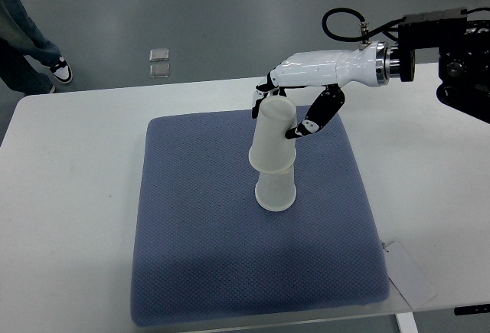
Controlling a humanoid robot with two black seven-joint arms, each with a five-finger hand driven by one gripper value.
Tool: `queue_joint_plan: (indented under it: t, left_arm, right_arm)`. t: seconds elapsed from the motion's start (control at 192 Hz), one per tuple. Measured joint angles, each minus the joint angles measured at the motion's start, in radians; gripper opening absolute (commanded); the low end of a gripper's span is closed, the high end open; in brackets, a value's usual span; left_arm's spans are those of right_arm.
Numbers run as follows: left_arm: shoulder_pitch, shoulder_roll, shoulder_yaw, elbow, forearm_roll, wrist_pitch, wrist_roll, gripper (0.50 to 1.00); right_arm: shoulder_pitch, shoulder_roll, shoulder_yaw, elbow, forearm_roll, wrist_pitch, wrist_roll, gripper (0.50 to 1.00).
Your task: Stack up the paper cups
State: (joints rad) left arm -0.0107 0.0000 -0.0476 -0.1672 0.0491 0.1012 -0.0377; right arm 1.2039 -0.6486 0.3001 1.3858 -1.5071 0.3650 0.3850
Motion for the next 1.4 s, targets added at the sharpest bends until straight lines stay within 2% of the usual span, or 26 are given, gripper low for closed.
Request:
queue_joint_plan:
  t: [0.879,0.905,0.926,0.936,0.941,0.947,0.952,0.957,0.962,0.967,0.978,0.983,0.993,1.061,1.108,1.191,1.227,1.399]
  left_arm:
    - [0.0,0.0,0.0,0.0,0.0,0.0,0.0,1.0]
    - [0.0,0.0,0.0,0.0,0.0,0.0,0.0,1.0]
    - [0.0,0.0,0.0,0.0,0.0,0.0,0.0,1.0]
    - [0.0,0.0,0.0,0.0,0.0,0.0,0.0,1.0]
    - [0.0,0.0,0.0,0.0,0.0,0.0,0.0,1.0]
    - [0.0,0.0,0.0,0.0,0.0,0.0,0.0,1.0]
    - [0.0,0.0,0.0,0.0,0.0,0.0,0.0,1.0]
    - [0.0,0.0,0.0,0.0,0.0,0.0,0.0,1.0]
    - [0.0,0.0,0.0,0.0,0.0,0.0,0.0,1.0]
    - [0.0,0.0,0.0,0.0,0.0,0.0,0.0,1.0]
    - [0.0,0.0,0.0,0.0,0.0,0.0,0.0,1.0]
    - [0.0,0.0,0.0,0.0,0.0,0.0,0.0,1.0]
    - [0.0,0.0,0.0,0.0,0.0,0.0,0.0,1.0]
    - [0.0,0.0,0.0,0.0,0.0,0.0,0.0,1.0]
    - [0.0,0.0,0.0,0.0,0.0,0.0,0.0,1.0]
    - [0.0,0.0,0.0,0.0,0.0,0.0,0.0,1.0]
    - [0.0,0.0,0.0,0.0,0.0,0.0,0.0,1.0]
    - [0.0,0.0,0.0,0.0,0.0,0.0,0.0,1.0]
  right_arm:
    - [-0.053,0.007,-0.036,-0.005,-0.03,-0.07,-0.009,0.5]
    - [-0.053,0.007,-0.037,-0.005,-0.03,-0.071,-0.009,0.572]
    - [-0.054,0.007,-0.038,-0.006,-0.03,-0.072,-0.009,0.588]
    - [-0.054,0.007,-0.039,-0.006,-0.03,-0.072,-0.009,0.629]
    - [-0.054,0.007,-0.039,-0.006,-0.03,-0.073,-0.009,0.629]
    - [-0.054,0.007,-0.039,-0.006,-0.03,-0.073,-0.009,0.653]
    - [-0.054,0.007,-0.039,-0.006,-0.03,-0.073,-0.009,0.654]
    - [-0.055,0.007,-0.039,-0.006,-0.03,-0.073,-0.009,0.682]
    - [-0.055,0.007,-0.039,-0.006,-0.03,-0.073,-0.009,0.682]
    - [-0.055,0.007,-0.039,-0.006,-0.03,-0.073,-0.009,0.709]
    - [-0.055,0.007,-0.039,-0.006,-0.03,-0.073,-0.009,0.709]
    - [-0.055,0.007,-0.039,-0.006,-0.03,-0.073,-0.009,0.735]
    - [-0.055,0.007,-0.039,-0.006,-0.03,-0.073,-0.009,0.754]
    - [-0.057,0.008,-0.039,-0.007,-0.03,-0.075,-0.009,0.803]
    - [-0.058,0.009,-0.039,-0.007,-0.03,-0.077,-0.009,0.858]
    - [-0.059,0.009,-0.039,-0.007,-0.028,-0.08,-0.008,0.87]
    - [-0.059,0.009,-0.039,-0.007,-0.028,-0.081,-0.008,0.901]
    - [-0.059,0.009,-0.039,-0.007,-0.027,-0.081,-0.006,0.901]
